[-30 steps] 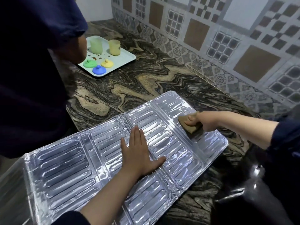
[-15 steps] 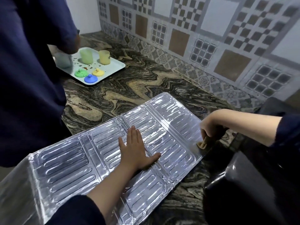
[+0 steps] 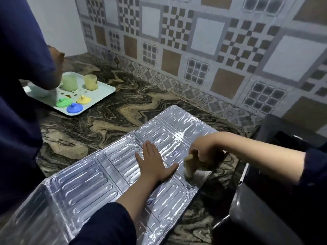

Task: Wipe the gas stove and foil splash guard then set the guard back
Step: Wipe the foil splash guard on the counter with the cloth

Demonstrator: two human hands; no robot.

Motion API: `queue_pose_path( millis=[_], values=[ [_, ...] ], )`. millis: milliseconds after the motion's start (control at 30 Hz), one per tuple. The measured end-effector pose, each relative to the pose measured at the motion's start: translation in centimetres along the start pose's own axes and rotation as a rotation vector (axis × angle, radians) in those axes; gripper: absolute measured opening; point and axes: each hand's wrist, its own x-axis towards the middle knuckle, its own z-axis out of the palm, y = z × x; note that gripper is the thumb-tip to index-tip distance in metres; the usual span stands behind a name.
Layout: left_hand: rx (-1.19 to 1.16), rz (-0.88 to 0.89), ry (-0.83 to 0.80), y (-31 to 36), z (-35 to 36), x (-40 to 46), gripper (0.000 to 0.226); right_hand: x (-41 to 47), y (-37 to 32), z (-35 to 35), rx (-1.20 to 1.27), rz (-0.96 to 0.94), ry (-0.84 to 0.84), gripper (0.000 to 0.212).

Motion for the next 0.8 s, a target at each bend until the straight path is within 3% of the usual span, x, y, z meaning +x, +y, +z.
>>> queue_pose_path(
  millis=[167, 267, 367, 433, 500, 567, 700, 800],
  values=[
    [-0.025, -0.002, -0.038, 2.7, 0.1, 3.5, 0.127, -1.0, 0.8, -1.8, 0.082, 0.058, 0.114, 0.024],
    [-0.139, -0.012, -0.108, 3.8, -1.0, 5.5, 0.118, -1.5, 1.3, -2.5, 0.177, 0.073, 0.234, 0.030],
    [-0.664, -0.066, -0.118, 4.7, -3.1, 6.4, 0.095, -2.3, 1.5, -2.8, 0.273, 0.080, 0.356, 0.030],
    [-1.011, -0.035, -0.036, 5.1, -4.6, 6.1, 0.073, -3.2, 1.5, -3.0, 0.323, 0.089, 0.435, 0.027],
    [-1.171, 0.066, 0.035, 5.3, -6.1, 5.3, 0.040, -4.1, 1.2, -3.2, 0.382, 0.098, 0.481, 0.027],
    [-1.229, 0.185, 0.056, 5.5, -8.1, 3.8, 0.019, -5.1, 0.7, -3.4, 0.437, 0.120, 0.531, 0.033],
    [-1.249, 0.337, 0.120, 5.2, -11.7, 1.3, 0.023, -7.5, -0.3, -3.9, 0.582, 0.111, 0.648, 0.037],
    [-1.258, 0.404, 0.130, 4.9, -14.6, -0.7, 0.016, -10.4, -0.9, -4.3, 0.660, 0.055, 0.677, 0.028]
  ],
)
